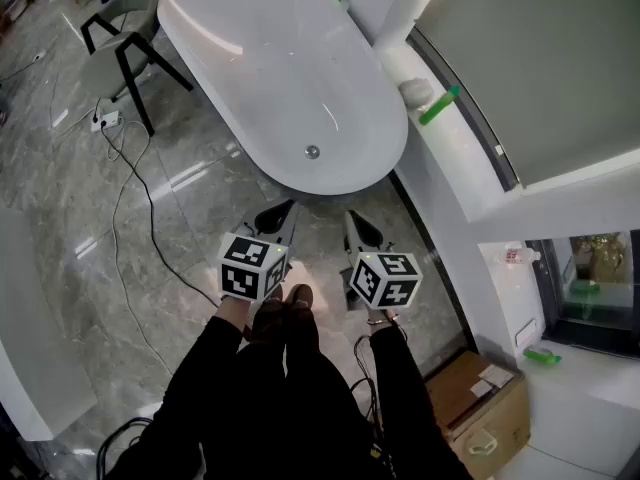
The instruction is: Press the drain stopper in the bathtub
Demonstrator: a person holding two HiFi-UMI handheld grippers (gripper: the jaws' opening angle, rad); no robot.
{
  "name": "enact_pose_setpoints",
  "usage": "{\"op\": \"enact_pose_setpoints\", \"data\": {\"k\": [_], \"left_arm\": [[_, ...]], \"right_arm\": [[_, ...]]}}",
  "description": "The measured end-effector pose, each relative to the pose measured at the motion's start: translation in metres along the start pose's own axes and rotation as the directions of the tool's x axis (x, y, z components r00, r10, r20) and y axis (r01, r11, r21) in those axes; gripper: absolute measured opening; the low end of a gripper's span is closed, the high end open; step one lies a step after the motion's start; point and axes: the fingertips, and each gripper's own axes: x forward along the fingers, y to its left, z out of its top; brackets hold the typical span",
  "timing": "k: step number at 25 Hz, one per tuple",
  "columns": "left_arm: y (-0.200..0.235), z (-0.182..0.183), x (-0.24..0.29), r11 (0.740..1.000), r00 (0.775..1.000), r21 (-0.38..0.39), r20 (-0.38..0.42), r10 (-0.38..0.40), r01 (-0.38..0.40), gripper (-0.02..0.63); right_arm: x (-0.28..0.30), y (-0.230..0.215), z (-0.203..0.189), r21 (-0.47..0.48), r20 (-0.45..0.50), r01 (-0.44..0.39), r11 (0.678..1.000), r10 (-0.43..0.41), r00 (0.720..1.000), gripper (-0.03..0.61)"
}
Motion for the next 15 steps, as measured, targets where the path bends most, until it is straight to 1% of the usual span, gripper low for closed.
{"op": "enact_pose_setpoints", "data": {"k": [8, 15], "left_arm": [[0.009, 0.005, 0.003, 1.0, 1.0, -0.005, 0.004, 0.001, -0.001, 0.008], [0.017, 0.011, 0.003, 1.0, 1.0, -0.008, 0.008, -0.007, 0.007, 0.008]], "right_arm": [[0.006, -0.004, -0.002, 0.006, -0.012, 0.021, 1.0, -0.021, 1.0, 0.002], [0.01, -0.003, 0.009, 0.032, -0.004, 0.038, 0.999, -0.038, 0.999, 0.002]]}}
